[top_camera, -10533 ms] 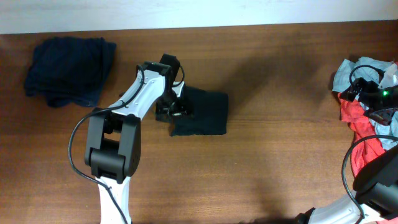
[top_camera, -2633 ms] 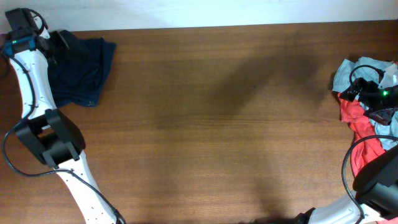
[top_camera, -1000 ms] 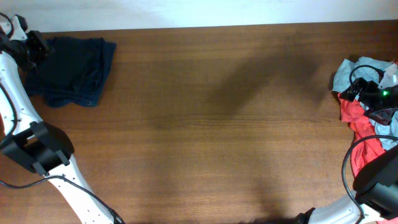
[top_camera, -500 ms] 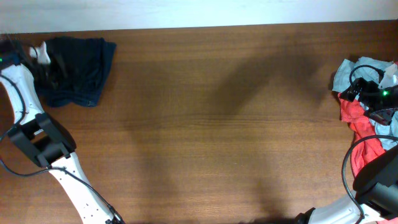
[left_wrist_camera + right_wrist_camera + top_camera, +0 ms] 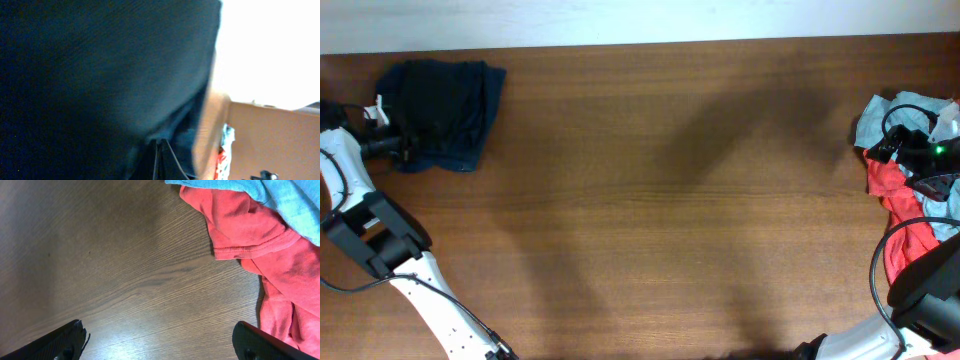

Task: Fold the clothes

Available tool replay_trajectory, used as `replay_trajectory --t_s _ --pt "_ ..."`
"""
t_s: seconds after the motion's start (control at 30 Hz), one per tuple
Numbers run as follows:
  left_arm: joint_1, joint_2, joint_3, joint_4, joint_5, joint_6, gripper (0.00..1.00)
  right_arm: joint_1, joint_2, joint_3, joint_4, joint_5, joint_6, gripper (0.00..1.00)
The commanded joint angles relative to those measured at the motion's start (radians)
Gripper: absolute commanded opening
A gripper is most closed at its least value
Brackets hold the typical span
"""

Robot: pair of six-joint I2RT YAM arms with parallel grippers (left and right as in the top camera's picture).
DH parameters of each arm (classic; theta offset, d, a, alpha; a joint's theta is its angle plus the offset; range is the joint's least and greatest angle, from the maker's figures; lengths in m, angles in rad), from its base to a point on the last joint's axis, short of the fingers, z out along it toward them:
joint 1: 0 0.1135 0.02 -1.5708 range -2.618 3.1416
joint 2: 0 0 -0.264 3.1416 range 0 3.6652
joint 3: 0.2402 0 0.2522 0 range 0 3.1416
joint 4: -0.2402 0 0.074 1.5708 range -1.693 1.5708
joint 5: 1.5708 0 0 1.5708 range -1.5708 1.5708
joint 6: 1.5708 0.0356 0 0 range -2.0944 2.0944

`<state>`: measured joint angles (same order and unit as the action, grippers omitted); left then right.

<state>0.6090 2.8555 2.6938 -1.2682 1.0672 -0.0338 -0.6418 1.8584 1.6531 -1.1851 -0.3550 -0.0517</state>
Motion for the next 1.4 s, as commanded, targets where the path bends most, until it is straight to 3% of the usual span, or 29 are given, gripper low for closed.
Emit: replay_trajectory --t_s 0.0,0.2,0.33,0.6,1.2,1.27,1.37 --pt "0.005 -0.076 0.084 0.03 0.119 0.009 0.01 -0.001 -0.004 0.006 0.0 0.013 0.008 0.99" --pt "0.001 -0.1 0.167 0.147 0.093 -0.041 0.01 -0.001 -0.004 0.006 0.0 0.013 0.008 0.99" --pt "0.0 -0.1 0.167 0.2 -0.067 -0.156 0.01 -0.001 -0.004 0.006 0.0 0.013 0.008 0.99" --pt "-0.016 -0.091 0.166 0.278 -0.288 -0.16 0.01 -0.001 -0.004 0.006 0.0 0.013 0.008 0.99" --pt "-0.019 0.138 0.166 0.372 -0.364 -0.159 0.01 -0.001 -0.004 0.006 0.0 0.013 0.008 0.99" --pt "-0.019 0.143 0.166 0.388 -0.322 -0.159 0.02 -0.001 -0.004 0.006 0.0 0.013 0.008 0.99" --pt "-0.019 0.138 0.179 0.465 -0.128 -0.161 0.01 -0.001 -0.004 0.006 0.0 0.013 0.008 0.99"
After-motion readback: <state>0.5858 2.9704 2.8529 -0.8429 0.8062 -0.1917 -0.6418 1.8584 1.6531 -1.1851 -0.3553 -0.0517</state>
